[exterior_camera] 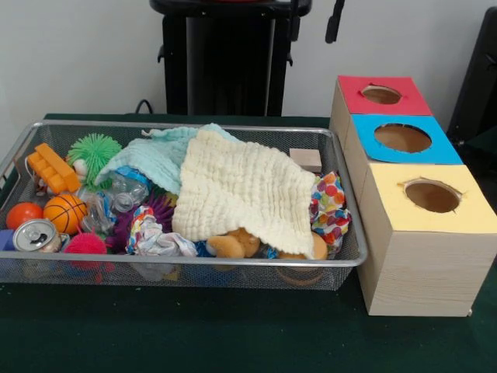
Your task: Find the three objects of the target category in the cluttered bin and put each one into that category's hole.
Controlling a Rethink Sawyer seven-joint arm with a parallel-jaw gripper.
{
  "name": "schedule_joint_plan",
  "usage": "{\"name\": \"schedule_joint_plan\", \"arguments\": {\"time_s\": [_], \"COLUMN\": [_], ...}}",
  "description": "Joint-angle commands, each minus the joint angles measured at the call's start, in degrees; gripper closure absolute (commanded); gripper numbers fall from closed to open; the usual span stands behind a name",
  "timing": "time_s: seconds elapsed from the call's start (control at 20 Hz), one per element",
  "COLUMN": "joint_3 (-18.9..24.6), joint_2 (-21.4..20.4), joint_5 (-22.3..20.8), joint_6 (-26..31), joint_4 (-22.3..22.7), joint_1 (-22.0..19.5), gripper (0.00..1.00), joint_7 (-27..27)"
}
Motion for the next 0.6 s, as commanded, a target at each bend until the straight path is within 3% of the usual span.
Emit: {"name": "schedule_joint_plan", "arguments": {"time_s": [0.05,0.6], "joint_3": [2.1,2.7], "joint_2": [5.4,11.2], "joint_5": [-3.7,-5.2], "joint_6": [-5.2,-7.3], "joint_4": [-5.3,-10.8], "joint_1": [-2.6,-5.7], "gripper": [0.00,0.00], "joint_7": [5.3,3.0]}}
